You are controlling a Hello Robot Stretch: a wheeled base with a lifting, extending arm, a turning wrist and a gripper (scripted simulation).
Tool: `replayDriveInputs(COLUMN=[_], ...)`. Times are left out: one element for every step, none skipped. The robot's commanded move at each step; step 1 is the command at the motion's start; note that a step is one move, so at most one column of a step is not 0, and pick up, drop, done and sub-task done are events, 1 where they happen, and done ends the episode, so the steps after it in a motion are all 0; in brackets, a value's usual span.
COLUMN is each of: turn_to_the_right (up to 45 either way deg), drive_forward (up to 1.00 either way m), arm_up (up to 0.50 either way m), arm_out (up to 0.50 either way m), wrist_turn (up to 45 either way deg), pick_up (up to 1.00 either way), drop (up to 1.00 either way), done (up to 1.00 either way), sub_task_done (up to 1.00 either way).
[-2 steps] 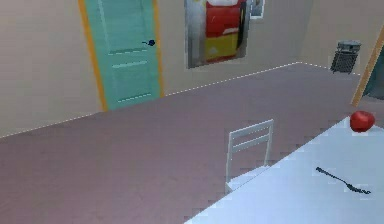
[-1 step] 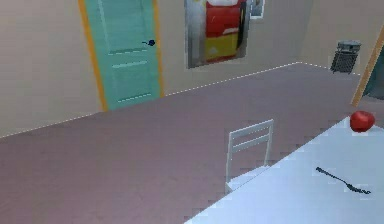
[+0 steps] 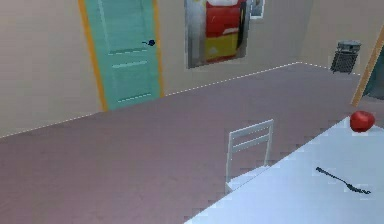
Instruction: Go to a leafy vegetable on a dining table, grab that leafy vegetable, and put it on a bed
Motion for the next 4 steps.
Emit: replayDriveInputs(turn_to_the_right=[0.0, 0.0, 0.0, -45.0], drive_forward=[0.0, 0.0, 0.0, 0.0], arm_up=[0.0, 0.0, 0.0, 0.0], arm_out=[0.0, 0.0, -0.26, 0.0], wrist_turn=[-45.0, -21.0, 0.0, 0.0], pick_up=[0.0, 0.0, 0.0, 0.0], drop=[0.0, 0.0, 0.0, 0.0], done=[0.0, 0.0, 0.0, 0.0], sub_task_done=[0.0, 0.0, 0.0, 0.0])
